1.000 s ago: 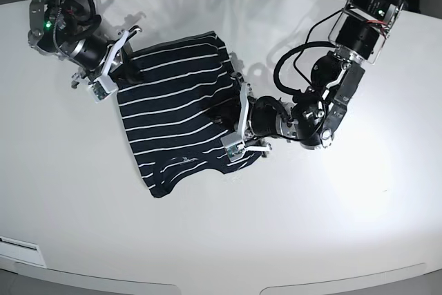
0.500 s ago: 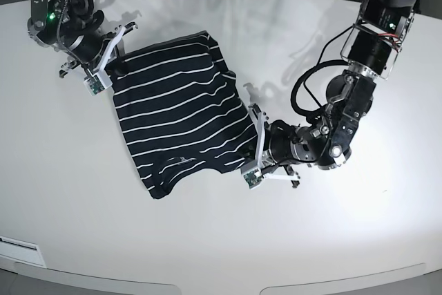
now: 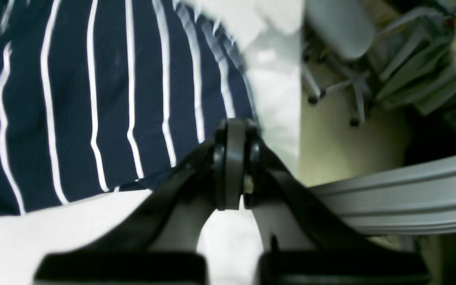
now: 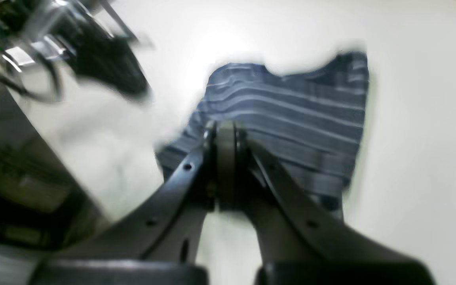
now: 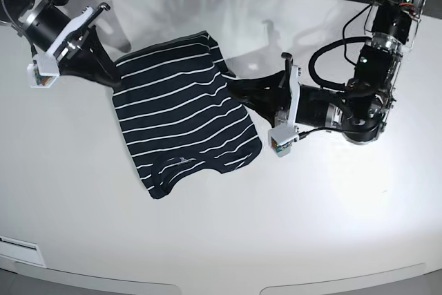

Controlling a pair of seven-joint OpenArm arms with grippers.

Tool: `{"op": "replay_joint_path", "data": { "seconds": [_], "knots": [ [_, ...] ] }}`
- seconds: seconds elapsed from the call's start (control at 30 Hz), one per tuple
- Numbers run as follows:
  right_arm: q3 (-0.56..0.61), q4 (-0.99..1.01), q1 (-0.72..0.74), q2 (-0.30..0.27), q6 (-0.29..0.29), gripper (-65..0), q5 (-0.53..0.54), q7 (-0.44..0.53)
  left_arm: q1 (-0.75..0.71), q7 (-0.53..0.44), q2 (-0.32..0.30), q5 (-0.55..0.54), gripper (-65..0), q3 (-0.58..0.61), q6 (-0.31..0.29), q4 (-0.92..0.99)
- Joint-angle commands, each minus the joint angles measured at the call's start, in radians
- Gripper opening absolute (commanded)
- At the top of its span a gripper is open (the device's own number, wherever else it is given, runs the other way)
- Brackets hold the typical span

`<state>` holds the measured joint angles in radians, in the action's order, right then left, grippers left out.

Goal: Fold the T-shirt properly

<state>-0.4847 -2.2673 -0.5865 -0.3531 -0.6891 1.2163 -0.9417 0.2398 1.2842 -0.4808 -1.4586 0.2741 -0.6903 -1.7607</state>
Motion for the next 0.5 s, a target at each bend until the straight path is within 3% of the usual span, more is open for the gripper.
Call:
{"op": "replay_joint_path", "data": {
  "seconds": [0.0,0.23,0.47],
  "knots": [
    [-0.021,-0.014,-0.021,-0.010,-0.009,-65.0,0.066,0.013,-0.031,0.005,-0.007,-0.018,-65.0,-0.038,-0.008,-0.047],
    [-0.079,-0.015,-0.182,-0.007,-0.009,-65.0,0.197,-0.080,-0.365,0.007,-0.006,0.004,-65.0,-0.219,-0.008,-0.262],
    [-0.135,-0.015,-0.374,-0.007,-0.009,-65.0,0.224,-0.129,-0.760,0.010,-0.006,0.050,-65.0,-0.394,0.056,-0.439]
  ]
}}
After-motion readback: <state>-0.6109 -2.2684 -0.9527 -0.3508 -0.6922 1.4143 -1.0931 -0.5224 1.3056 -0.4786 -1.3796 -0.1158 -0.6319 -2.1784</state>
